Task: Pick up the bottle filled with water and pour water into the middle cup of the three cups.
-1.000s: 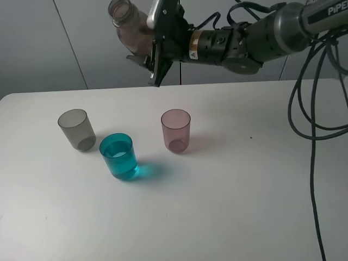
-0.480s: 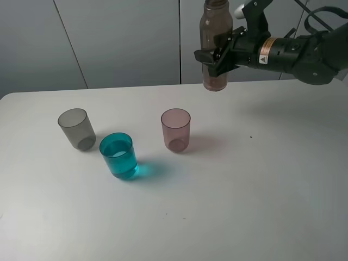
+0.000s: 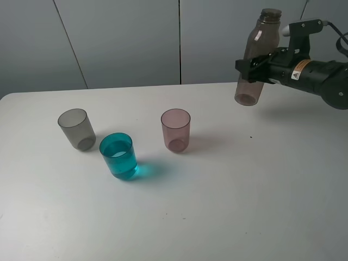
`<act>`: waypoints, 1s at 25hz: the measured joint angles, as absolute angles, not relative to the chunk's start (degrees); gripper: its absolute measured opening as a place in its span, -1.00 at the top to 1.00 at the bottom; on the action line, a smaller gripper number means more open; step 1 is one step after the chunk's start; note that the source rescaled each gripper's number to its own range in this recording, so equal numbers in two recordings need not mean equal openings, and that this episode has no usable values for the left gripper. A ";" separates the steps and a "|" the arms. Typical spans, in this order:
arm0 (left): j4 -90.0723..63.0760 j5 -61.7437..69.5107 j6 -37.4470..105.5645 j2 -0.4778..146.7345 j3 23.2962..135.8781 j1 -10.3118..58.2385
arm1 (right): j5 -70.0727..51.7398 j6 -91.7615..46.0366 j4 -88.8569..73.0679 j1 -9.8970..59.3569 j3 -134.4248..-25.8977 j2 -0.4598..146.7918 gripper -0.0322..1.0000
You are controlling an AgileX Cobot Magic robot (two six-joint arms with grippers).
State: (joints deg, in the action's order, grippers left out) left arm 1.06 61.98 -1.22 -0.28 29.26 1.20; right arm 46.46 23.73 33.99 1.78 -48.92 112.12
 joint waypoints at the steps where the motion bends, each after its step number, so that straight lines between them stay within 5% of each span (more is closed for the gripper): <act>1: 1.06 61.98 -1.22 -0.28 29.26 1.20 | 48.33 23.21 33.41 1.78 -48.92 113.53 0.88; 8: 1.06 61.98 -1.22 -0.28 29.26 1.20 | 58.78 12.65 30.91 1.78 -48.92 121.06 0.88; 25: 1.06 61.98 -1.22 -0.28 29.26 1.20 | 59.13 7.96 30.87 1.78 -48.92 124.59 0.88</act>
State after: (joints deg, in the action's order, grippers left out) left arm 1.06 61.98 -1.22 -0.28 29.26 1.20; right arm 59.13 7.96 30.87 1.78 -48.92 124.59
